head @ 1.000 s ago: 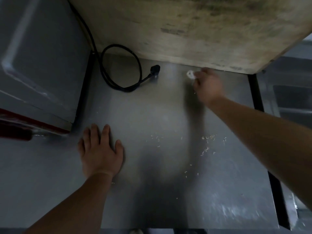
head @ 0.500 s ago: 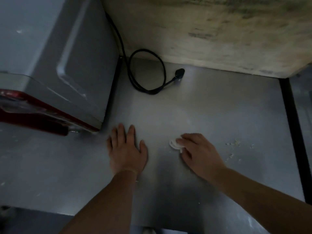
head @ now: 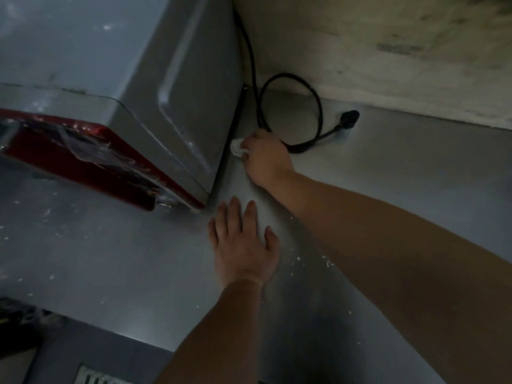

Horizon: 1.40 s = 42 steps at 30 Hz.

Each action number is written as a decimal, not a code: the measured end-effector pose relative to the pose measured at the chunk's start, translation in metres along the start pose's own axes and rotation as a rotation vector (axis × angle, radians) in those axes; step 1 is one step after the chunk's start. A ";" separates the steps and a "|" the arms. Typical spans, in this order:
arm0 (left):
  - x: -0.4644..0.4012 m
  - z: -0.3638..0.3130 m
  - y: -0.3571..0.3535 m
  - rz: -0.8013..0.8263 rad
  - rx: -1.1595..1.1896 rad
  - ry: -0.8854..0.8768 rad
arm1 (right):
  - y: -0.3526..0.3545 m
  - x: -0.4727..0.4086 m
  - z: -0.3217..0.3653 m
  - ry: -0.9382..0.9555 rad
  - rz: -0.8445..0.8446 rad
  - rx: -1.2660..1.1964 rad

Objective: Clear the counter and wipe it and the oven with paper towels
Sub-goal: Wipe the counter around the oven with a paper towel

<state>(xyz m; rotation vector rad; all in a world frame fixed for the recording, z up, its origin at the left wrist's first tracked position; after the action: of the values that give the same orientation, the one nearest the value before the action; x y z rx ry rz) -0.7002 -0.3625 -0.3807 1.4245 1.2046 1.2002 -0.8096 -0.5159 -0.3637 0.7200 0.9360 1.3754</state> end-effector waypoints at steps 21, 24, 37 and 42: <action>0.020 0.082 0.039 -0.116 0.153 0.126 | 0.156 0.140 -0.078 -0.264 -0.131 -0.201; 0.016 0.072 0.020 0.044 0.033 0.108 | 0.144 0.103 -0.088 -0.313 -0.065 -0.194; 0.024 0.076 -0.010 0.152 -0.105 0.029 | 0.059 0.242 0.004 0.207 0.233 -0.037; 0.022 0.075 -0.007 0.136 -0.115 0.039 | 0.102 0.190 -0.058 -0.077 0.028 -0.005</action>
<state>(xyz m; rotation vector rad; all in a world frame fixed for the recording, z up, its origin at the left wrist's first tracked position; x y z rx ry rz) -0.6251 -0.3428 -0.3951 1.4214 1.0603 1.3739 -0.9181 -0.3238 -0.3265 0.7788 0.8648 1.3645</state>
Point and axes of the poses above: each hand's wrist, its own x-axis away from the middle knuckle, its own y-axis out of the back of the hand, z = x × y, the point moved 10 cm from there along -x, towards the middle knuckle, and after that the axes turned 4 degrees about y, right-handed, at the moved point
